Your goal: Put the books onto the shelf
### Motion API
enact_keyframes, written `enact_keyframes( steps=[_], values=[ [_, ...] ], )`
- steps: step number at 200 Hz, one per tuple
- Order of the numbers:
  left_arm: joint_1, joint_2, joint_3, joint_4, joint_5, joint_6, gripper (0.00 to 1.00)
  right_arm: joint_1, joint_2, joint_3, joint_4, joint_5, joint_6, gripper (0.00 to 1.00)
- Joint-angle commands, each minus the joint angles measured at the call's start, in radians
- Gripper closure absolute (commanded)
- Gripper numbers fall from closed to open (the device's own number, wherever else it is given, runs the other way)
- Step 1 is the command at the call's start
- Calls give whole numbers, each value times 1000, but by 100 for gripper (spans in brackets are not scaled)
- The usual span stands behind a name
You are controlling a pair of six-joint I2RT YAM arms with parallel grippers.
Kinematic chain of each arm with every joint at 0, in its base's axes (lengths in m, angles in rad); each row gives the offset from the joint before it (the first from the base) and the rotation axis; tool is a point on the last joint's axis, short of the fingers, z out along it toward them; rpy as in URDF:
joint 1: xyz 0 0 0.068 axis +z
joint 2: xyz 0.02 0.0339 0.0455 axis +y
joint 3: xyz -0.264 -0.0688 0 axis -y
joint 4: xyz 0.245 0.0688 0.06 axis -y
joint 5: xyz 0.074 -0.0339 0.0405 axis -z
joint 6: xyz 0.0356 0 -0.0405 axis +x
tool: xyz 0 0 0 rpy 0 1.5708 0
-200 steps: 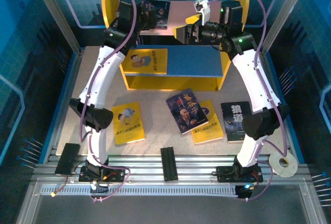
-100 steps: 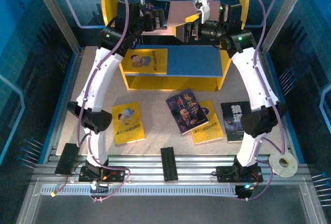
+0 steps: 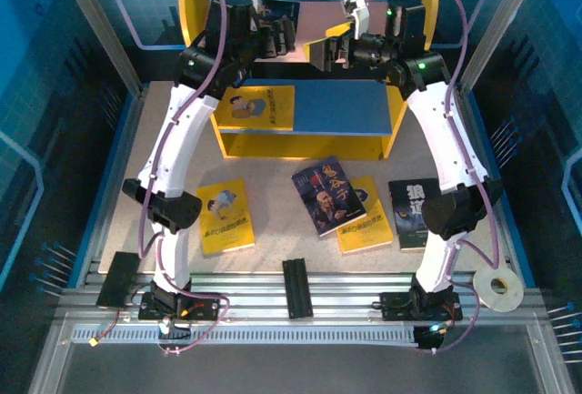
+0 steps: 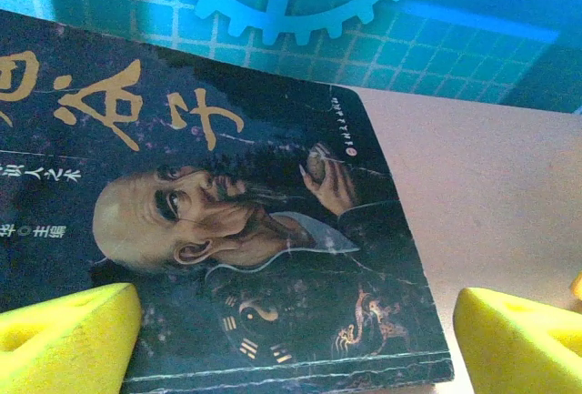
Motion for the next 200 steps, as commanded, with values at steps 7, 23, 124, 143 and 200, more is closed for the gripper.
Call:
enact_keyframes(
  steps=[7,23,124,143,200],
  values=[
    [-20,69,10,-182,47,-32,14,-19,13,-41,-60,-13,39,0],
    [-20,78,21,-204,35,-30,14,-22,3,-56,-52,-12,40,0],
    [-40,95,52,-232,163,-35,12,-34,-11,-99,-23,-20,52,0],
    [-46,96,56,-229,173,-42,12,-39,-12,-103,-19,-23,54,0],
    [-61,86,62,-219,187,-56,12,-49,-17,-120,-7,-32,57,0]
  ],
)
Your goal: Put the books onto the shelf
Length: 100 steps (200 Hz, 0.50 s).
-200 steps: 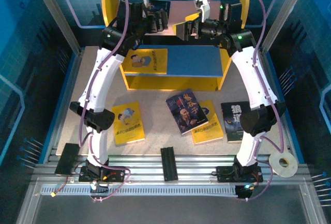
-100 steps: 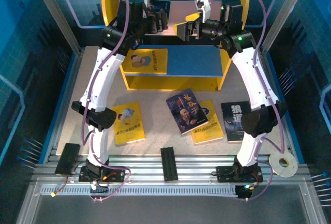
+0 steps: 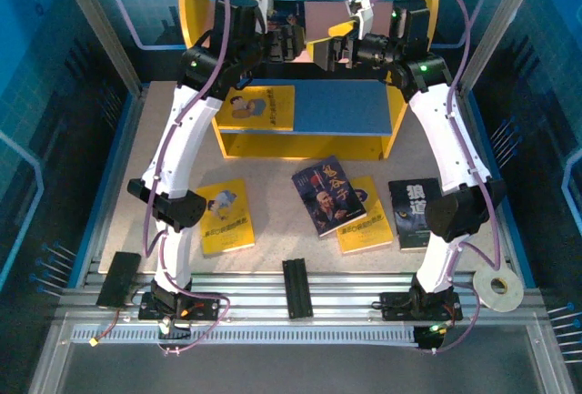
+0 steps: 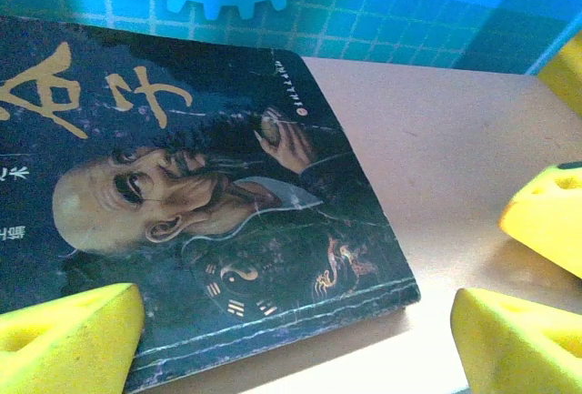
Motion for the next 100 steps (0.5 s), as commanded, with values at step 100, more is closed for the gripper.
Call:
enact_keyframes(
  steps=[100],
  values=[
    [39,-158,-117,-154,-54,-43,7,11,30,-23,-110,-10,-98,0]
  ],
)
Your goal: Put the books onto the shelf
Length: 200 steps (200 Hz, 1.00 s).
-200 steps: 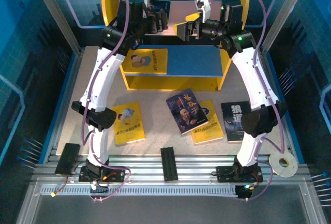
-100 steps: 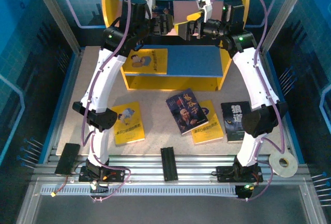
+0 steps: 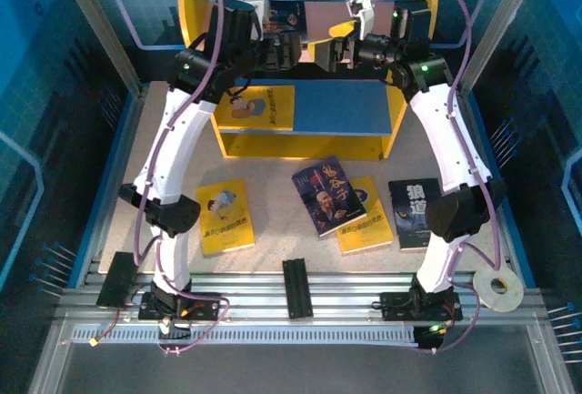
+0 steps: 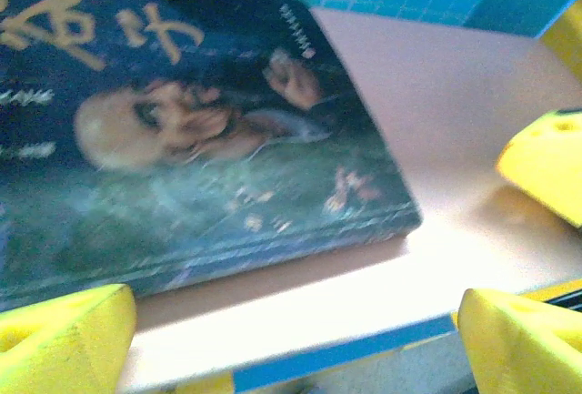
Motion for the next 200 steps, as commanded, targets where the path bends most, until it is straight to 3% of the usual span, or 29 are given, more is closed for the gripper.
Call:
enact_keyframes(
  steps=[1,85,200],
  values=[
    [30,-76,-38,-76,-58,-8,7,16,33,-16,-116,6,-70,0],
    [54,-120,-80,-102,-231,61,1,79,83,140,-301,100,-276,0],
    [97,-73,-101,-1,-222,89,1,124,107,152,-356,144,-385,0]
  ],
)
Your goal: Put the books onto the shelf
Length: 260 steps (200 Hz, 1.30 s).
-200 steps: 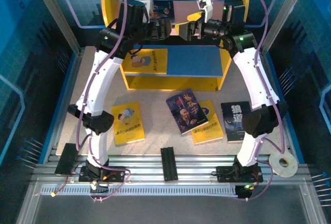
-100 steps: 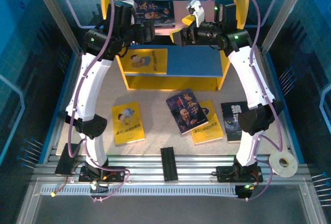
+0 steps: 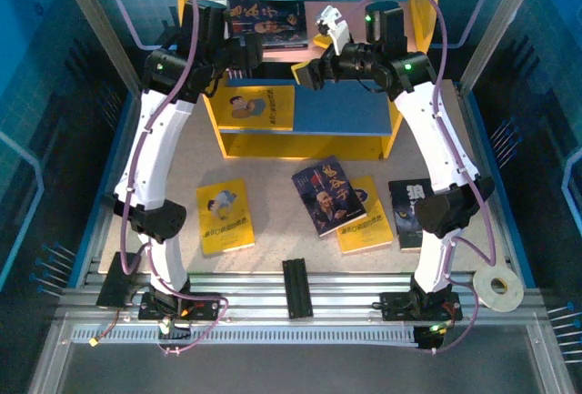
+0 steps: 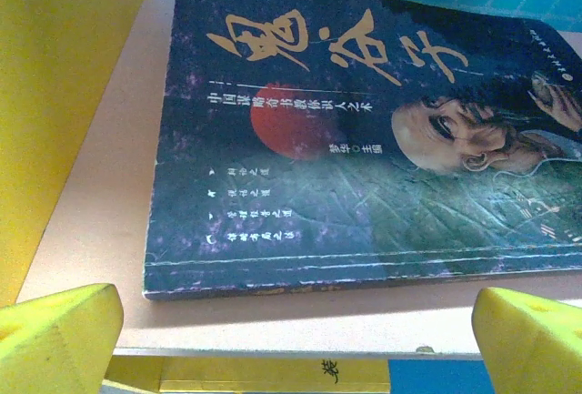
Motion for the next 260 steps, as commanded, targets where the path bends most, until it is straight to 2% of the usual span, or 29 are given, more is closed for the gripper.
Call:
enact_keyframes(
  steps=[1,156,213,260],
  values=[
    [7,17,-7,49,-11,24,1,17,41,3,-97,-1,-15,0],
    [10,41,-68,137,-86,35,1,31,21,-51,-121,-40,-84,0],
    [10,44,-74,158,-63,29,1,47,20,-53,-146,-62,-125,0],
    [10,-14,-139,197,-33,20,1,68,3,-65,-155,-106,-150,0]
  ],
)
